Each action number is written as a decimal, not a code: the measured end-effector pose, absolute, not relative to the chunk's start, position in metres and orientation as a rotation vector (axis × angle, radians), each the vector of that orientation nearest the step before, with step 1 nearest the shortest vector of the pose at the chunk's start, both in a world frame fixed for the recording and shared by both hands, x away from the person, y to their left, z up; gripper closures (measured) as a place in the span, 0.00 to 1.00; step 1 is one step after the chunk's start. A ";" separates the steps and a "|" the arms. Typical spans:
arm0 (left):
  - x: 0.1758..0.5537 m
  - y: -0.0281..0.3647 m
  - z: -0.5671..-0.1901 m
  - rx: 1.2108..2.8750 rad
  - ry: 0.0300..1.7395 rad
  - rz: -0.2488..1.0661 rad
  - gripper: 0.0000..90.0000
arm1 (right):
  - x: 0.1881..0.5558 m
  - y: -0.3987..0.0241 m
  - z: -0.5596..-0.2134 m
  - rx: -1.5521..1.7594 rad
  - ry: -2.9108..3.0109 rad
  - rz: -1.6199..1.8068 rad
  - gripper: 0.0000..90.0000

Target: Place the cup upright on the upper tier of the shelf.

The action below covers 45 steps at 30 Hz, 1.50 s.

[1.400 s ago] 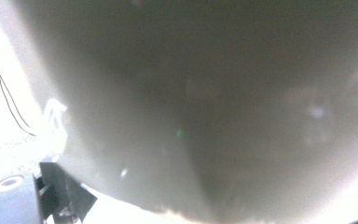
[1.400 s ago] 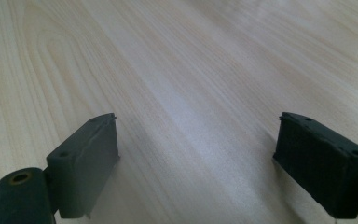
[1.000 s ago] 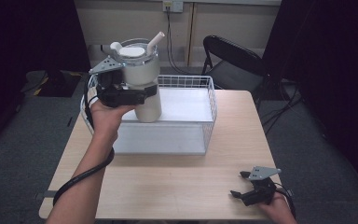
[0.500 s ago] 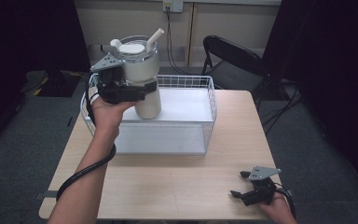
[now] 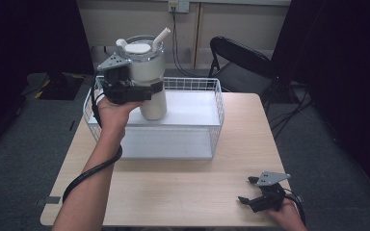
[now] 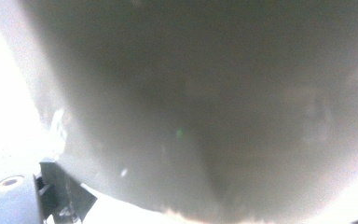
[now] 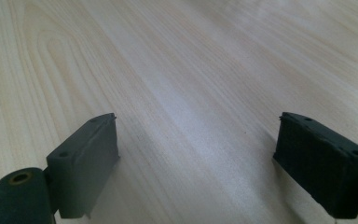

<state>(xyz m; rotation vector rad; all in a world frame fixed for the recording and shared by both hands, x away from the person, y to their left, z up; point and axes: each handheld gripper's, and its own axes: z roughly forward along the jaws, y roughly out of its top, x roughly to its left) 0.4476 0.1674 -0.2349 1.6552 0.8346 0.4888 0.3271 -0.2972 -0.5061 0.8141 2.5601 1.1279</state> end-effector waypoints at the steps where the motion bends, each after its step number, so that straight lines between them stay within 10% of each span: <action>1: 0.448 0.167 -0.235 1.655 0.832 0.492 0.11 | 0.327 -0.297 -0.506 0.814 2.560 1.128 0.14; 45: 0.474 0.163 -0.251 1.668 0.887 0.544 0.11 | 0.327 -0.297 -0.506 0.815 2.560 1.129 0.14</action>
